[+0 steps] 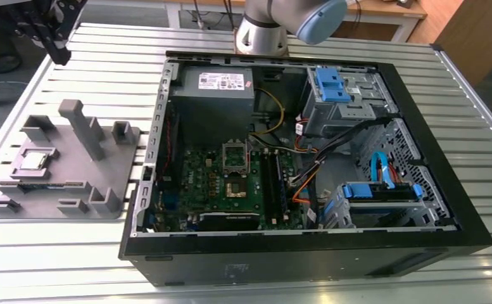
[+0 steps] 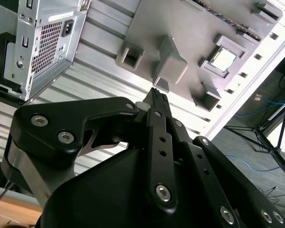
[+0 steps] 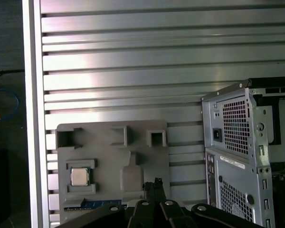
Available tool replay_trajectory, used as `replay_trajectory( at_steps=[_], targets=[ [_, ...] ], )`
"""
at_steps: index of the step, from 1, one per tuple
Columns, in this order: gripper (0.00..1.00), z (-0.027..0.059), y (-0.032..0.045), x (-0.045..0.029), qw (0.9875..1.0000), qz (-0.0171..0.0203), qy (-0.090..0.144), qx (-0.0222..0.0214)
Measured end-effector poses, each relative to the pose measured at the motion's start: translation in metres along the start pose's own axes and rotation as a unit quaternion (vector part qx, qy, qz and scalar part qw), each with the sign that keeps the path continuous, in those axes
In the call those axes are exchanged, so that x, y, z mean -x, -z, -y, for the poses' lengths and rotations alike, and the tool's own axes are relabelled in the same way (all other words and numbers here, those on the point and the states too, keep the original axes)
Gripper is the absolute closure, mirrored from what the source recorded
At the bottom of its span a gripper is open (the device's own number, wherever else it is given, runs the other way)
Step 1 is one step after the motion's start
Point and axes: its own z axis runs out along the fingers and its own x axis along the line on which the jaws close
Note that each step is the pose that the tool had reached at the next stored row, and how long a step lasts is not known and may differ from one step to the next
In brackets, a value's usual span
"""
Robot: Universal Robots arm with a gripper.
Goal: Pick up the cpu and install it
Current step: 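Reach for the cpu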
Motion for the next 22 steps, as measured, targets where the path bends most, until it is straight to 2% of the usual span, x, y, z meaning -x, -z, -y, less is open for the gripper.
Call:
replay_trajectory(
  at_steps=[9, 22],
  targets=[
    [0.89, 0.0008, 0.0002, -0.0112, 1.0000, 0.0000, 0.000, 0.0000],
    [0.89, 0.0027, 0.0005, -0.0360, 1.0000, -0.0001, 0.000, 0.0000]
  ],
)
